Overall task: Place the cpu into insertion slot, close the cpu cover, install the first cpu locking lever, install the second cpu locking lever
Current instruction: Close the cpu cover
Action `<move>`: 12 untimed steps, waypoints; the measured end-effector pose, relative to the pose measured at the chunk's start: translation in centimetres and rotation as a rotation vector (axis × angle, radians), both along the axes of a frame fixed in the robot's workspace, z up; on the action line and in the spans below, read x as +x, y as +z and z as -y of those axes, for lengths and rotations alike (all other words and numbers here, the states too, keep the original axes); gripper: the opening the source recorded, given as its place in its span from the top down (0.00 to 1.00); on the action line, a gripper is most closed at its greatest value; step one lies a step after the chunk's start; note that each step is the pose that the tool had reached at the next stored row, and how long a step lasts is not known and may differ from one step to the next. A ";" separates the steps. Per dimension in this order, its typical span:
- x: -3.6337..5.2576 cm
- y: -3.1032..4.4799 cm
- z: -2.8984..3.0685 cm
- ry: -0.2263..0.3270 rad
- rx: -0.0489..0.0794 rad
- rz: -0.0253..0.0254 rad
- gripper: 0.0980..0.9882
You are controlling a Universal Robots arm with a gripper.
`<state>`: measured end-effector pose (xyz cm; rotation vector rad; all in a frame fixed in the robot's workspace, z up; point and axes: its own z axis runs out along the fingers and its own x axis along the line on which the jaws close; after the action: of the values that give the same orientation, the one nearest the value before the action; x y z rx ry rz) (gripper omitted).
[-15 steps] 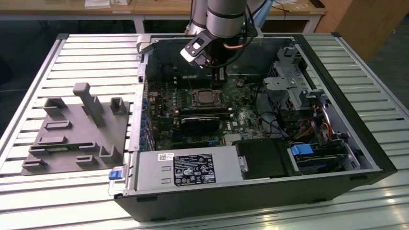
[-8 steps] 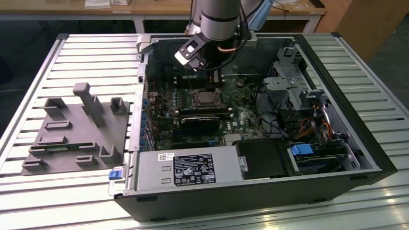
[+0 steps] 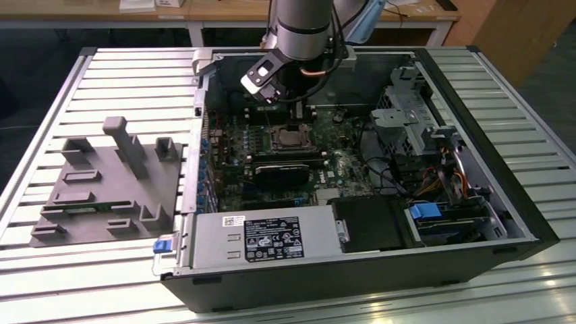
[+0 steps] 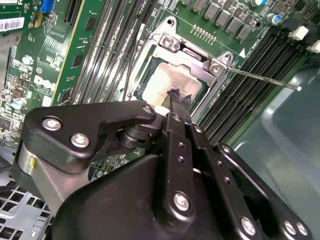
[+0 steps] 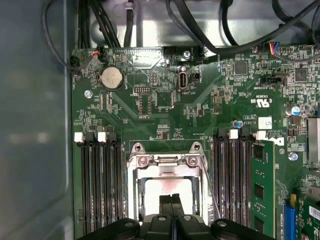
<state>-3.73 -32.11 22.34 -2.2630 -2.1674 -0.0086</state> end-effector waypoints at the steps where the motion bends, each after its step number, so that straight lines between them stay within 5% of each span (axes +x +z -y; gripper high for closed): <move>1: 0.00 0.00 0.00 0.000 0.000 0.0001 1.00; 5: 0.00 -0.01 0.00 0.018 0.000 0.0001 1.00; 12: -0.01 -0.02 0.00 0.142 0.000 0.0001 1.00</move>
<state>-3.74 -32.11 22.33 -2.1029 -2.3226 -0.0078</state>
